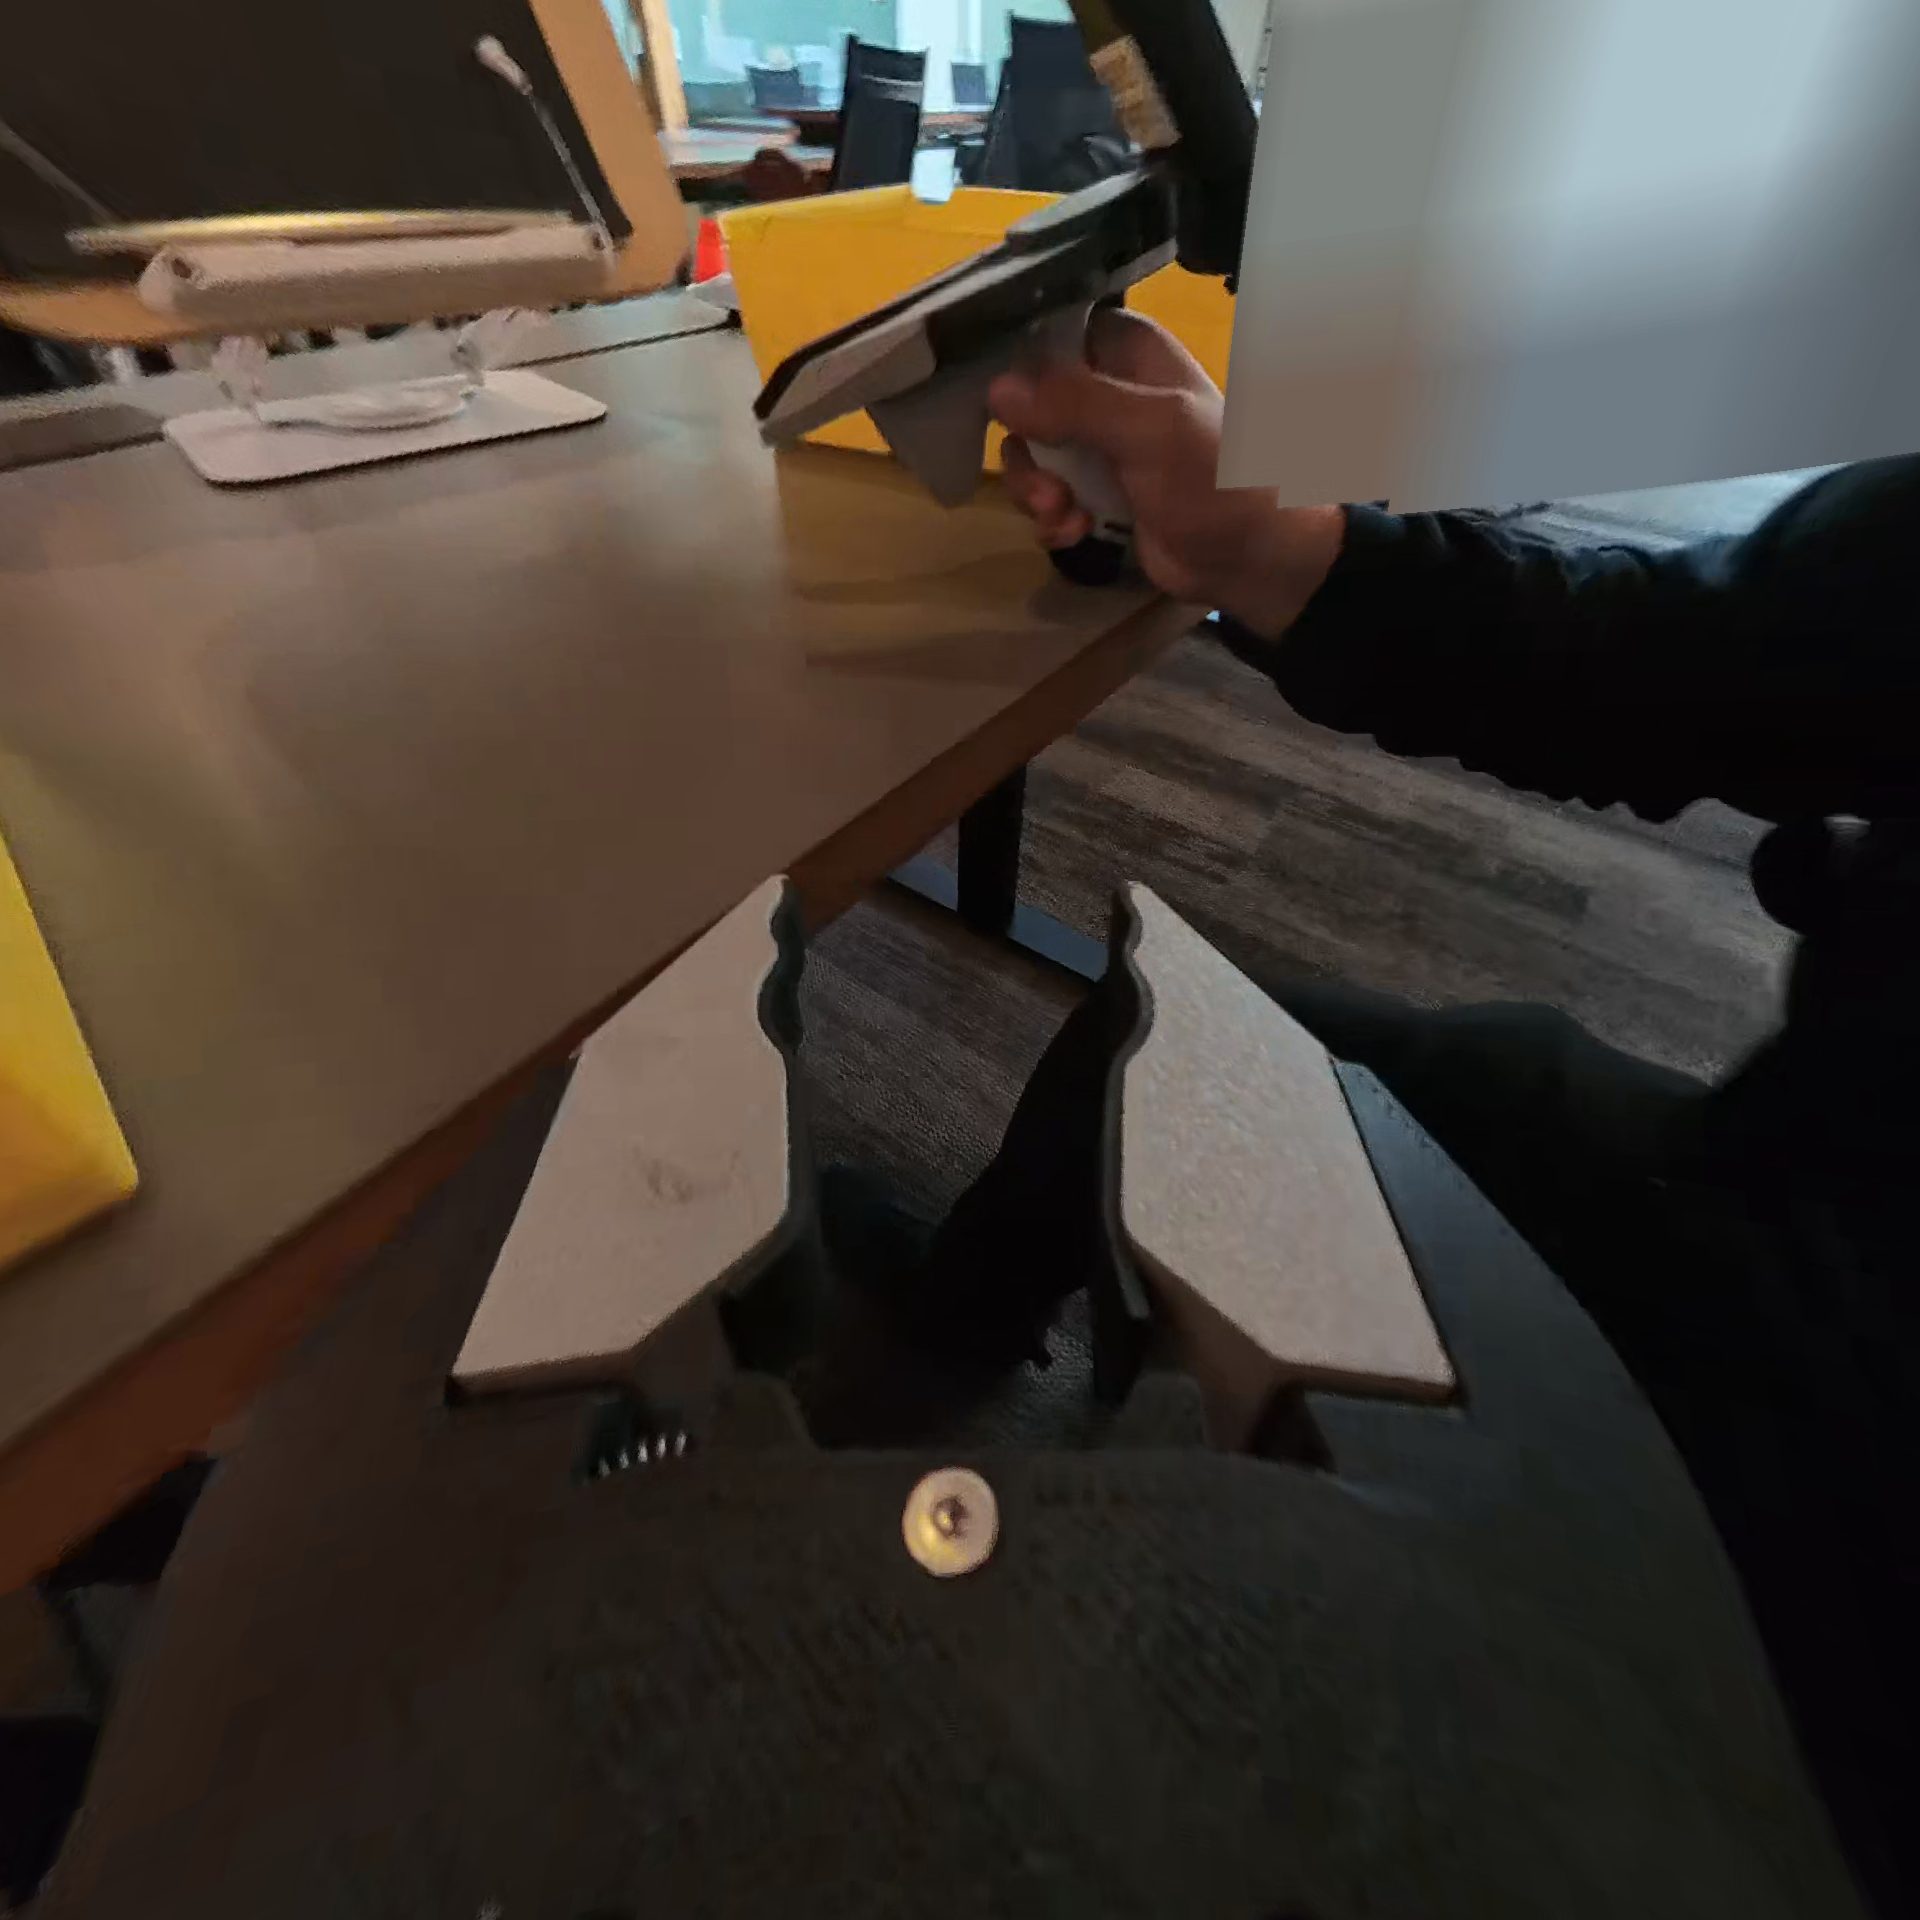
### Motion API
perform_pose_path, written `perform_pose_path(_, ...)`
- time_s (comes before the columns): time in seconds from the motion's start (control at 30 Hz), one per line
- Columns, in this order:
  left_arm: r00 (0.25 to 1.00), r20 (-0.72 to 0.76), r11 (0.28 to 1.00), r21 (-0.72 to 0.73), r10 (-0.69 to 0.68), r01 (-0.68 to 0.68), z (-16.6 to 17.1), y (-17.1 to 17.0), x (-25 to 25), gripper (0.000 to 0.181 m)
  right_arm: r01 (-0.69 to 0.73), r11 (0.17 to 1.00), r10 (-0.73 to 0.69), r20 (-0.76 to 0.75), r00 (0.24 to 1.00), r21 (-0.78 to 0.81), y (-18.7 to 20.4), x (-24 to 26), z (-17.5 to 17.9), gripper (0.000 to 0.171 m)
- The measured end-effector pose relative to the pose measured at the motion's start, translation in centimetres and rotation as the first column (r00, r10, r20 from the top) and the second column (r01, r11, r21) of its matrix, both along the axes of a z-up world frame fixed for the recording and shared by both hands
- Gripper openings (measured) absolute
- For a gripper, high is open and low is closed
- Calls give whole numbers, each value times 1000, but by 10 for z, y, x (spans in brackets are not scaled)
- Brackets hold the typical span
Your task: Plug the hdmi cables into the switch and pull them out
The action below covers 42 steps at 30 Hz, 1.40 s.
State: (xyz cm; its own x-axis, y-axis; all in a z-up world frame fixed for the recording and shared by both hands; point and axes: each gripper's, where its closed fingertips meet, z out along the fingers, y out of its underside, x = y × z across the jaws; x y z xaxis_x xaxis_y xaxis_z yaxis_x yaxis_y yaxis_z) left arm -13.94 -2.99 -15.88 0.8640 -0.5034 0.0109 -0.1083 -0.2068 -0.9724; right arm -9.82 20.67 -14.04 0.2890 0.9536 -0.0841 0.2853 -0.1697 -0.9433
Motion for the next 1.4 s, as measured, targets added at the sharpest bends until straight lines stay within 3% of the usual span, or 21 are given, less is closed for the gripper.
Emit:
perform_pose_path(0.23, 991, -123, 990, 129, -48, 64, 49, 42, -5, 51, -18, 1000, 18, -3, 1000, -6, -4, 0, 0, 55)
perform_pose_path(0.37, 996, -88, 996, 85, -3, 11, 65, 67, -17, 54, 30, 1000, -30, -2, 1000, -4, 3, 2, 0, 59)
perform_pose_path(0.5, 975, -147, 979, 140, 166, -145, 84, 89, -54, 59, 53, 998, -52, -19, 998, 16, 5, 4, 3, 63)
perform_pose_path(0.7, 969, -201, 986, 117, 143, -121, 109, 103, -40, 63, 132, 989, -127, -83, 988, 64, 11, 14, 14, 63)
perform_pose_path(0.87, 963, -229, 985, 135, 139, -110, 114, 93, -21, 54, 127, 991, -123, -84, 989, 49, 11, 14, 13, 65)
perform_pose_path(1.0, 969, -210, 986, 133, 132, -105, 113, 85, -15, 60, 72, 997, -70, -90, 993, 16, 5, 13, 13, 66)
perform_pose_path(1.13, 950, -198, 966, 142, 243, -218, 107, 93, -44, 60, 49, 999, -51, -118, 992, -16, 3, 15, 15, 66)
perform_pose_path(1.27, 845, -303, 894, 238, 441, -381, 101, 102, -102, 57, 18, 998, -25, -121, 992, -58, 2, 14, 13, 67)
perform_pose_path(1.4, 876, -276, 918, 159, 395, -364, 81, 109, -122, 56, -48, 998, 41, -164, 986, -38, -9, 14, 20, 63)
